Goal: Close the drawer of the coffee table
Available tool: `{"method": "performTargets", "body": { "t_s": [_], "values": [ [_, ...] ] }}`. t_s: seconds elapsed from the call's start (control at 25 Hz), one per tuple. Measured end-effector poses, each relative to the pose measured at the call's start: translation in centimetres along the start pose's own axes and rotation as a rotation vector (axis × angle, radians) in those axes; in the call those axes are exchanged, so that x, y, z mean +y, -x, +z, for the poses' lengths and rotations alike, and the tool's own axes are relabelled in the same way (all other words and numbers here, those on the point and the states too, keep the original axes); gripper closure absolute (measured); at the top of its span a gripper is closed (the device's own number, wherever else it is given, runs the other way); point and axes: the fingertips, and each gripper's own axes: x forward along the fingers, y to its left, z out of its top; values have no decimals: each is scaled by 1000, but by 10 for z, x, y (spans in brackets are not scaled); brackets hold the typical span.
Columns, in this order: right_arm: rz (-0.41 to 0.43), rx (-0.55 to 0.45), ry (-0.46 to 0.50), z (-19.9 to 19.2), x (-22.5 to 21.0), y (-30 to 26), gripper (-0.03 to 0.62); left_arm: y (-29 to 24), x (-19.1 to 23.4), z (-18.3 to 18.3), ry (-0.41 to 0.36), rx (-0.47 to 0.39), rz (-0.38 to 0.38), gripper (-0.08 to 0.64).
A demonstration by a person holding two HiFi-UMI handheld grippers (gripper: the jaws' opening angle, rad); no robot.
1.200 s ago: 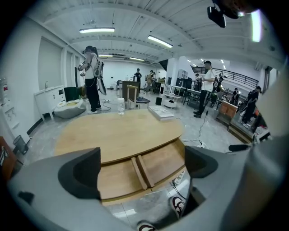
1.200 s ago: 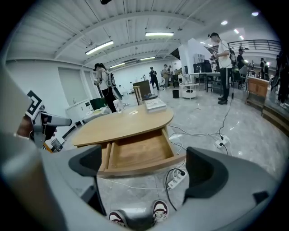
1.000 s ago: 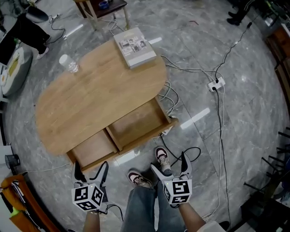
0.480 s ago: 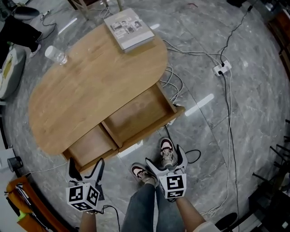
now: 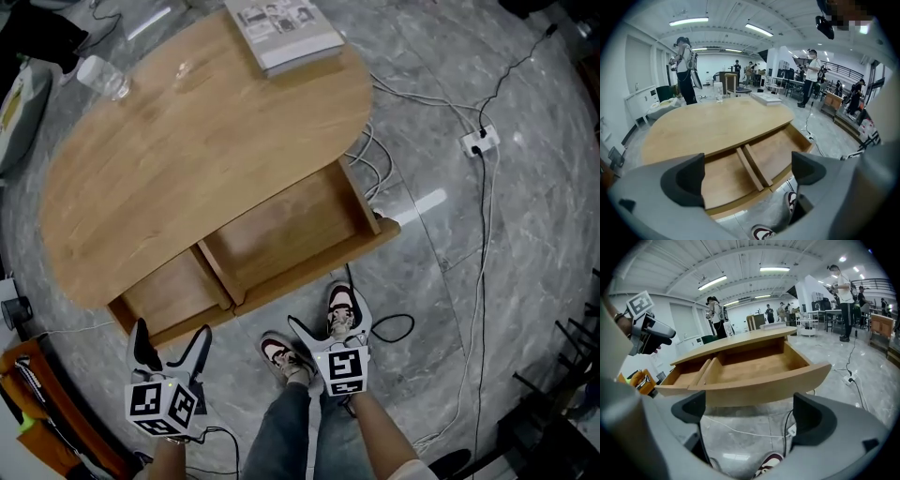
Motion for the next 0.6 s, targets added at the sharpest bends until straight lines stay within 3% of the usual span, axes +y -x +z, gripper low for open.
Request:
{"method": "performTargets", "body": {
  "t_s": [0.6],
  "values": [
    [54,-44,55,-8,-4,-51,5,-7,15,-31,50,32,47,-15]
  ]
}}
